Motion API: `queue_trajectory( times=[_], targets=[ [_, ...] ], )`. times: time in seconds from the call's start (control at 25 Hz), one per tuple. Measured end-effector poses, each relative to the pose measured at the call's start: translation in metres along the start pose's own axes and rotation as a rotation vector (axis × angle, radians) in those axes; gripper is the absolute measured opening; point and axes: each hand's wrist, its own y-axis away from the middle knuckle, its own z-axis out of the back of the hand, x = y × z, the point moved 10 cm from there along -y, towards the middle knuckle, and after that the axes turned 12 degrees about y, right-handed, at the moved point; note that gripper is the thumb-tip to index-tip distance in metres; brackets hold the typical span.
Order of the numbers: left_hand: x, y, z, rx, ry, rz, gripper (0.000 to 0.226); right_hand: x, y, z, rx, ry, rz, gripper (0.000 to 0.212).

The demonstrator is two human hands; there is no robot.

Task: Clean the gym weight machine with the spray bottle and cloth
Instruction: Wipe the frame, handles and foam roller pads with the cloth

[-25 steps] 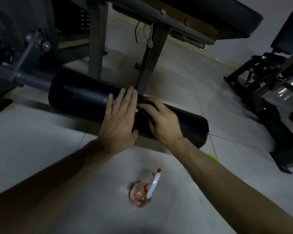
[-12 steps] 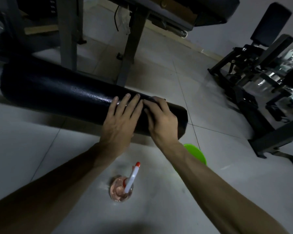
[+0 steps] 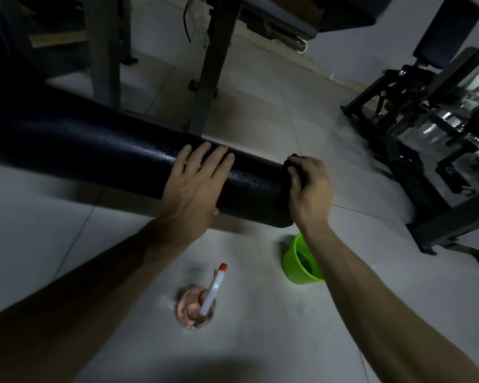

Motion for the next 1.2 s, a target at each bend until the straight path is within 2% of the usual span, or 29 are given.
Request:
queue_trajectory(
  times=[0.08, 0.2, 0.28, 0.4, 0.48, 0.6, 0.68, 0.8, 0.92, 1.12, 1.2],
  targets=[
    [0.003, -0.005, 0.003, 0.009, 0.014, 0.01, 0.118, 0.002, 0.018, 0.005, -0.013, 0.011, 0.011, 0.022],
    [0.003, -0.015, 0.004, 0.042, 0.044, 0.016, 0.118, 0.006, 0.069, 0.016, -0.01, 0.039, 0.13, 0.028],
    [0.001, -0.018, 0.004, 0.051, 0.045, 0.019, 0.117, 0.005, 0.051, 0.012, 0.007, 0.058, 0.165, 0.027],
    [0.002, -0.018, 0.004, 0.054, 0.04, 0.017, 0.118, -0.007, 0.001, 0.0, -0.02, 0.034, -0.041, 0.021],
    [0.002, -0.018, 0.003, 0.072, 0.041, 0.014, 0.119, -0.003, 0.009, 0.0, -0.053, -0.001, -0.126, 0.022],
    [0.003, -0.021, 0.005, 0.076, 0.077, -0.007, 0.121, 0.022, 0.06, 0.008, 0.006, 0.054, 0.074, 0.032],
    [0.01, -0.013, 0.012, 0.058, 0.101, -0.004, 0.125, 0.027, 0.061, 0.011, 0.026, 0.063, 0.126, 0.036],
    [0.05, 0.01, 0.034, -0.08, 0.132, 0.114, 0.133, 0.058, 0.044, -0.005, 0.004, 0.035, 0.087, 0.032],
    [0.119, 0.045, 0.062, -0.222, 0.229, 0.286, 0.137, 0.149, 0.043, -0.035, 0.021, 0.007, 0.26, 0.031],
    [0.219, 0.098, 0.099, -0.386, 0.382, 0.553, 0.149, 0.256, 0.035, -0.068, 0.084, -0.003, 0.44, 0.035],
    [0.248, 0.114, 0.096, -0.434, 0.573, 0.658, 0.144, 0.293, 0.036, -0.079, 0.095, 0.005, 0.523, 0.036]
  ],
)
